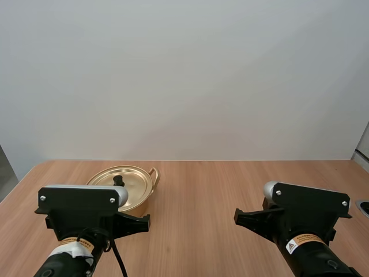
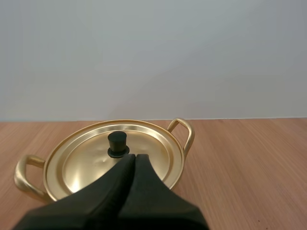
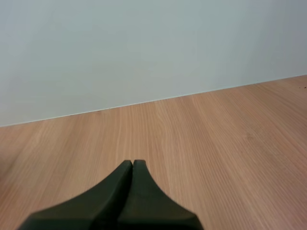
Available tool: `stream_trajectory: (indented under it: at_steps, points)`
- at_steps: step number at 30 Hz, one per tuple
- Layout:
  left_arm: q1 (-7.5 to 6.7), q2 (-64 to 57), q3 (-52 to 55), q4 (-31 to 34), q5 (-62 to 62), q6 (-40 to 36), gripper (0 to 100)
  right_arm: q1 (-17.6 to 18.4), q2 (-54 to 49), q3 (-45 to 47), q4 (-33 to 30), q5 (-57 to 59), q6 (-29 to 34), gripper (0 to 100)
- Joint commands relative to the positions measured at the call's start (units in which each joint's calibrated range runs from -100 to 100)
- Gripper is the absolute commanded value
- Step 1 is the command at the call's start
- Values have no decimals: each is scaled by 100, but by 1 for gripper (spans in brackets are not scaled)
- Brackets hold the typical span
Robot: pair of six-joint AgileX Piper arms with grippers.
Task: Open the pot, put the car inside, and close it
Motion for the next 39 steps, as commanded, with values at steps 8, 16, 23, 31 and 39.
stream_trajectory:
  at_steps: [8,16,23,31,39]
  points:
    - [-2,0,0,219,95,-636,0,4,0,0,6,-9,4,0]
    - [-2,0,0,121,87,-408,0,4,0,0,6,-9,4,0]
    - [-2,0,0,-136,48,115,0,4,0,0,6,-9,4,0]
    - [-2,0,0,-151,-31,115,0,4,0,0,6,-9,4,0]
    - [-2,0,0,-151,-74,115,0,4,0,0,6,-9,4,0]
